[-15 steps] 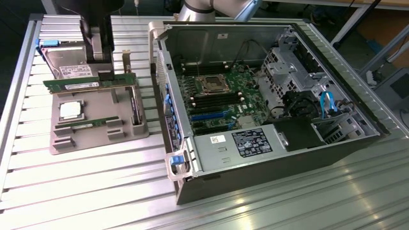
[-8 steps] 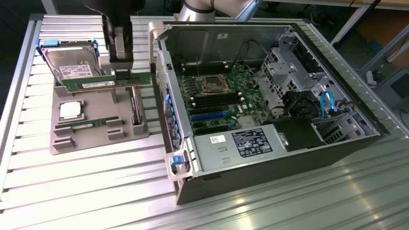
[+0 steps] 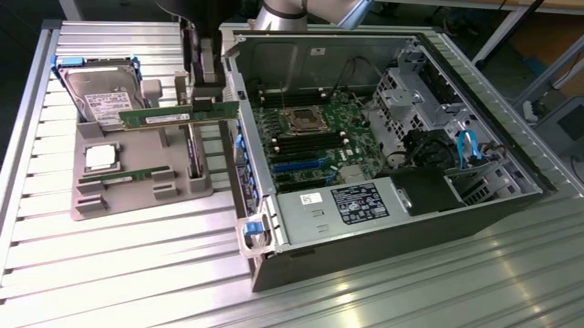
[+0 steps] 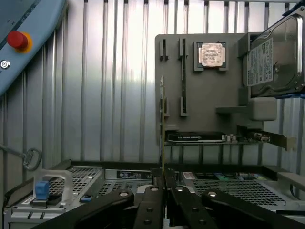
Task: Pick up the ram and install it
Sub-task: 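Pick up the ram and move it above insertion slot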
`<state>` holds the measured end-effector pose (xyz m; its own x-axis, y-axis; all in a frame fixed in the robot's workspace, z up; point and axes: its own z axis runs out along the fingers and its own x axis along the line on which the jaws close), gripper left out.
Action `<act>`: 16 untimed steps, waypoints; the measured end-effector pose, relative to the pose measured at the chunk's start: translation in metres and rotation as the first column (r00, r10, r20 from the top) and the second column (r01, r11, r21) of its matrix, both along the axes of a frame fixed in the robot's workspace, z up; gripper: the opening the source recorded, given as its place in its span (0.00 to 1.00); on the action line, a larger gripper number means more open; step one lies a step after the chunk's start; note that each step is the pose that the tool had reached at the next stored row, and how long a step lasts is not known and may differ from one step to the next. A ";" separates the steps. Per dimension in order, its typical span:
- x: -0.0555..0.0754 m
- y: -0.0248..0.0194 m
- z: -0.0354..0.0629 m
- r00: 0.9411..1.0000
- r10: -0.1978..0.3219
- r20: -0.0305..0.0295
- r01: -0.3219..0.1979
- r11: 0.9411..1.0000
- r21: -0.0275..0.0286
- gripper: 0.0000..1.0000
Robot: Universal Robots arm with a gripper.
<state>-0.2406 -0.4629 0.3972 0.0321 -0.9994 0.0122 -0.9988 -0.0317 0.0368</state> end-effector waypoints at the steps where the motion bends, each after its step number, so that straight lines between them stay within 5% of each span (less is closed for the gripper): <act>1: 0.002 0.0000 0.0000 1.000 0.000 0.000 0.000 1.000 0.000 0.12; 16: 0.046 0.0000 0.0000 1.000 0.002 -0.001 -0.002 1.000 0.000 0.12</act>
